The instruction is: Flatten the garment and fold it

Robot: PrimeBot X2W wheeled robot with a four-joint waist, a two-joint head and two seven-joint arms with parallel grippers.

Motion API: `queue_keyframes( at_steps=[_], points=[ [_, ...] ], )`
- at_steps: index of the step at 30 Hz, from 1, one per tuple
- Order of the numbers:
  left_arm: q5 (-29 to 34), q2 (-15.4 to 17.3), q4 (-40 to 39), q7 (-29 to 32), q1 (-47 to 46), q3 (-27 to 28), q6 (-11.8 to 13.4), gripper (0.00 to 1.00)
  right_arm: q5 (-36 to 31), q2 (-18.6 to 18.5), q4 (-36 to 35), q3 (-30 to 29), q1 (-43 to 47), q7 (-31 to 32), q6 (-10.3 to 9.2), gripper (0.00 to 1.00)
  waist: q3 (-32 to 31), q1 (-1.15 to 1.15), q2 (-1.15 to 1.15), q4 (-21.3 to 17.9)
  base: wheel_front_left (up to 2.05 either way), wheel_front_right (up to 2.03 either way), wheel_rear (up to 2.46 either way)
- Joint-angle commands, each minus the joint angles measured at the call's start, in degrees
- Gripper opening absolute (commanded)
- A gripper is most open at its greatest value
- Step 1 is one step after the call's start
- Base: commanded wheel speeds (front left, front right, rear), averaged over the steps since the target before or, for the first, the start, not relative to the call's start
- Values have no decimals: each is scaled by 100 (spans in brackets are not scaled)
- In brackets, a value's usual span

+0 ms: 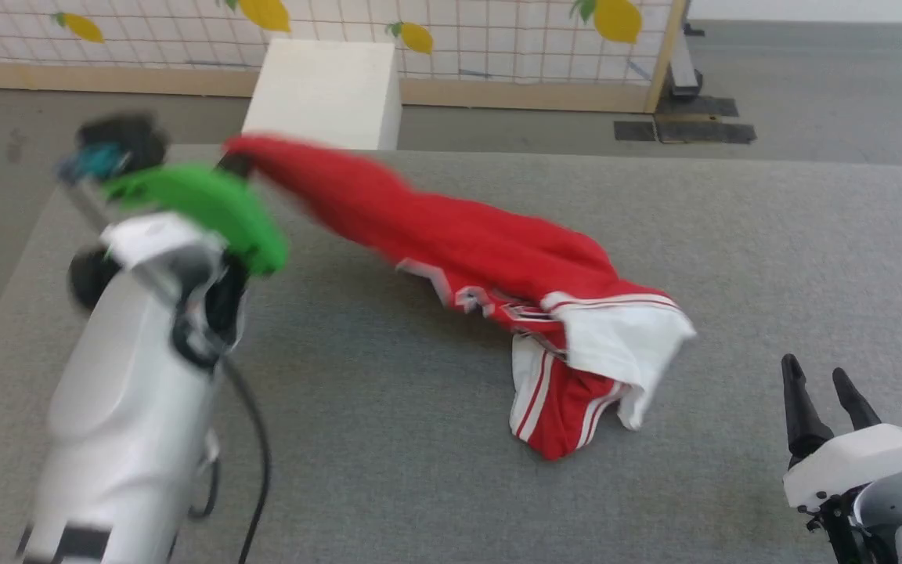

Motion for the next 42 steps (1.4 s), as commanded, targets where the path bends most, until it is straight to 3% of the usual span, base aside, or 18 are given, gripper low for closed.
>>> queue_keyframes(
  at_steps=[1,6,11,12,13,14,18,21,25,32,37,42],
  points=[
    [-123,127,-113,39,491,148,183,0,14,3,25,35,81,-18,-9,100,-143,0,0,164,0,0,0],
    [-541,247,-405,132,1909,682,707,0,36,3,66,125,74,-34,-9,100,-118,0,0,189,0,0,0],
    [-921,30,-513,183,2830,866,780,0,17,3,78,154,61,-31,-9,100,-51,0,0,166,0,0,0],
    [-965,-6,-557,151,2887,884,746,27,14,3,79,157,59,-33,-9,100,-45,0,0,162,0,0,0],
    [-998,-41,-639,62,2926,920,705,90,11,3,81,162,56,-34,-9,100,-37,0,0,157,0,0,0],
    [-995,-48,-714,-15,2939,933,669,100,9,3,83,164,54,-35,-9,100,-34,0,0,157,0,0,0],
    [-744,50,-1219,-629,2914,936,406,100,-5,3,106,183,37,-27,-9,100,-42,0,0,173,0,0,0],
    [-207,238,-1599,-1527,3018,868,184,100,-57,3,94,289,-7,25,-9,100,-58,0,0,168,0,0,0],
    [392,275,-1788,-2389,3307,778,78,100,-275,3,13,473,-118,263,-9,100,-62,0,0,206,0,0,0],
    [1186,-179,-2244,-2545,3592,881,48,100,-808,-17,87,994,-844,1335,-9,100,74,0,0,338,0,0,0],
    [1475,-539,-2326,-2547,3588,964,-135,100,-1211,-255,726,1445,-1820,2331,-9,100,330,0,0,508,0,0,0],
    [1697,-783,-2313,-2547,3367,941,-351,100,-1511,-475,1529,1463,-2646,2801,-9,100,602,0,0,805,0,0,0]
  ],
)
